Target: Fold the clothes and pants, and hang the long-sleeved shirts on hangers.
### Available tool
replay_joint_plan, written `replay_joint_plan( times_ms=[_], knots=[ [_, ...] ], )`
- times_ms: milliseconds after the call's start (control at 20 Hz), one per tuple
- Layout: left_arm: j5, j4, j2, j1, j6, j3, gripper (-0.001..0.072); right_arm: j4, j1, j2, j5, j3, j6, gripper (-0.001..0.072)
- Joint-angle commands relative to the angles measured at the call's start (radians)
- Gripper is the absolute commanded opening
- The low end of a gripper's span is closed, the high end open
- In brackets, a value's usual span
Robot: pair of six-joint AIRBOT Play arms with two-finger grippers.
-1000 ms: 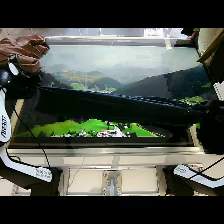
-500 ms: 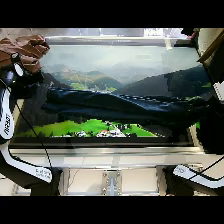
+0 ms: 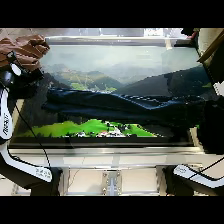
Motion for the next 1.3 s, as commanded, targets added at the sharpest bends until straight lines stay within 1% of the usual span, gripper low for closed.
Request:
replay_joint_plan(
  times_ms=[0,50,100,150,250,350,400,500,600,650,700,800,850,950,1050,1100,1150,1250],
  knots=[
    [-0.019,-0.025,0.011,0.014,-0.043,0.001,0.057,-0.062,-0.071,-0.003,0.143,0.015,0.0,0.0413],
    [-0.032,-0.042,0.011,0.01,-0.043,0.001,0.0569,-0.056,-0.075,-0.003,0.157,0.0,-0.042,0.0448],
    [-0.037,-0.054,0.011,0.003,-0.042,-0.001,0.0569,-0.031,-0.074,-0.004,0.154,-0.026,-0.105,0.0483],
    [-0.035,-0.071,0.011,-0.005,-0.043,0.0,0.0568,0.024,-0.074,-0.011,0.145,-0.049,-0.156,0.0484],
    [-0.023,-0.119,0.011,-0.028,-0.042,0.0,0.0568,0.148,-0.074,-0.052,0.11,-0.076,-0.219,0.0518],
    [0.031,-0.121,0.02,-0.062,-0.034,0.0,0.0568,0.213,-0.074,-0.135,0.103,-0.077,-0.227,0.0525],
    [0.064,-0.121,0.032,-0.083,-0.024,0.0,0.0568,0.229,-0.074,-0.176,0.115,-0.077,-0.23,0.0546],
    [0.11,-0.121,0.069,-0.128,0.031,0.0,0.0568,0.229,-0.072,-0.252,0.133,-0.077,-0.267,0.0557],
    [0.115,-0.121,0.113,-0.169,0.086,0.0,0.0568,0.219,-0.075,-0.294,0.129,-0.076,-0.304,0.0561],
    [0.115,-0.12,0.132,-0.184,0.099,0.0,0.0568,0.213,-0.079,-0.298,0.126,-0.074,-0.325,0.056],
    [0.114,-0.12,0.151,-0.195,0.098,0.0,0.0568,0.208,-0.084,-0.297,0.132,-0.06,-0.341,0.0561],
    [0.113,-0.121,0.177,-0.204,0.097,0.0,0.0568,0.197,-0.1,-0.297,0.182,0.0,-0.341,0.056],
    [0.106,-0.121,0.187,-0.205,0.094,0.0,0.0568,0.199,-0.114,-0.296,0.216,0.039,-0.341,0.056],
    [0.081,-0.121,0.204,-0.207,0.057,0.0,0.0568,0.199,-0.145,-0.289,0.279,0.108,-0.341,0.056],
    [0.06,-0.123,0.214,-0.211,0.055,0.0,0.0568,0.198,-0.186,-0.284,0.353,0.146,-0.342,0.056],
    [0.048,-0.134,0.215,-0.214,0.055,0.0,0.0568,0.198,-0.211,-0.284,0.386,0.14,-0.351,0.056],
    [0.035,-0.153,0.215,-0.217,0.056,0.0,0.0568,0.204,-0.236,-0.284,0.389,0.12,-0.356,0.056],
    [0.027,-0.169,0.215,-0.233,0.056,0.0,0.0568,0.26,-0.284,-0.284,0.366,0.042,-0.358,0.056]
  ],
)
